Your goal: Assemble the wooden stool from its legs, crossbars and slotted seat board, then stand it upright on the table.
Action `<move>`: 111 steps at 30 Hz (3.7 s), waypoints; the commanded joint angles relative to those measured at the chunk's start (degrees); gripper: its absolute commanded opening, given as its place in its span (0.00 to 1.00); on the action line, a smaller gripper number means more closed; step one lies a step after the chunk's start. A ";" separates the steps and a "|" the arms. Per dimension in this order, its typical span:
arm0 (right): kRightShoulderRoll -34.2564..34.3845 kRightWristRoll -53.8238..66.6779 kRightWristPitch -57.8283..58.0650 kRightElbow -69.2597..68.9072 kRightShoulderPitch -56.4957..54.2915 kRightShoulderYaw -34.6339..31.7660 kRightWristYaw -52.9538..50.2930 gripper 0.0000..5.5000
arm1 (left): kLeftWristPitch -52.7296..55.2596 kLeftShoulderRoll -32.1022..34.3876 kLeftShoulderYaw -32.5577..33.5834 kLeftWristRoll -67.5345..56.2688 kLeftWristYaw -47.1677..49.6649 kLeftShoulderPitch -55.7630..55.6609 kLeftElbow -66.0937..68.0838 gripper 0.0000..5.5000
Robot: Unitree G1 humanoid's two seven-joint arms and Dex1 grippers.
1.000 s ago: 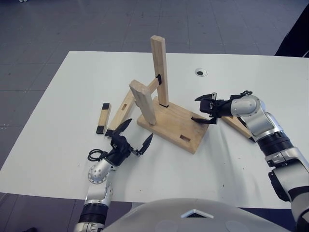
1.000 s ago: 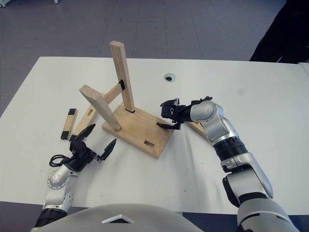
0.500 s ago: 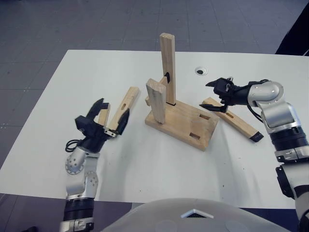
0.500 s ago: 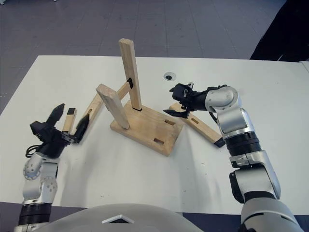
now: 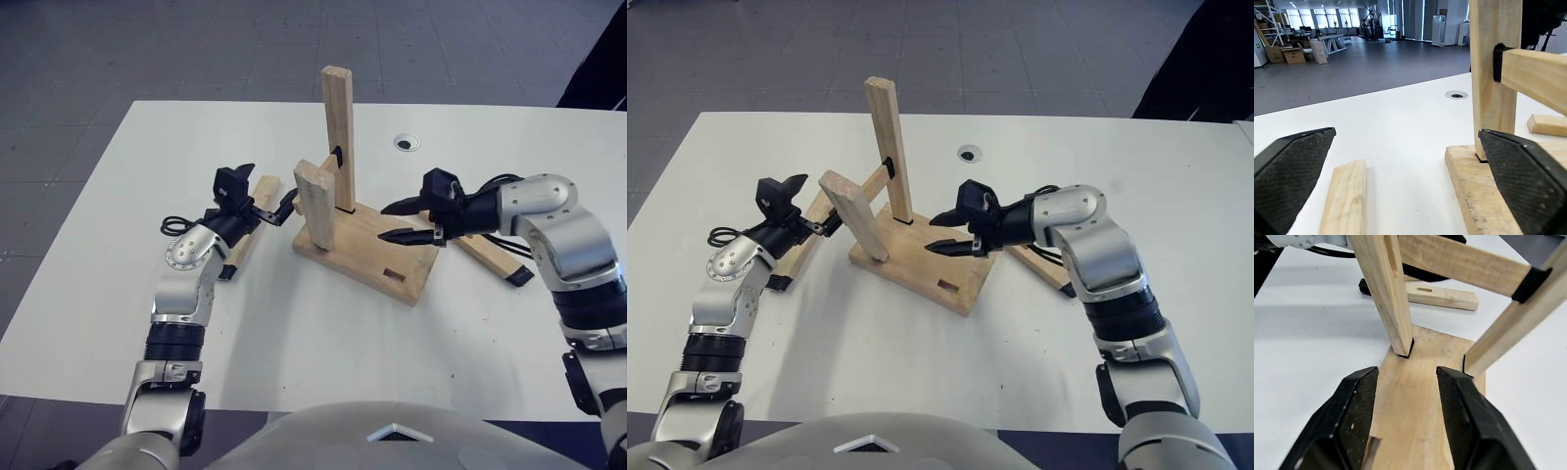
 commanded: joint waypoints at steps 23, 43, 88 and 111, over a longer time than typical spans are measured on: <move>5.60 12.72 11.87 -9.77 -6.14 -1.14 -9.45 0.32 | 6.18 -2.13 -2.07 1.31 -0.38 1.04 -10.06 1.00; 2.39 15.54 15.11 -18.46 -4.22 -2.48 -16.94 0.32 | 9.06 -3.00 -2.73 2.36 1.52 1.85 -14.26 1.00; -3.73 6.98 -0.81 -13.96 -2.06 5.93 -10.94 0.20 | 16.36 0.79 5.57 -6.96 -0.81 19.53 -35.94 1.00; -4.73 7.16 -1.09 -15.46 -1.29 7.03 -9.36 0.19 | 16.79 2.14 -0.59 -3.25 -0.27 14.94 -33.65 1.00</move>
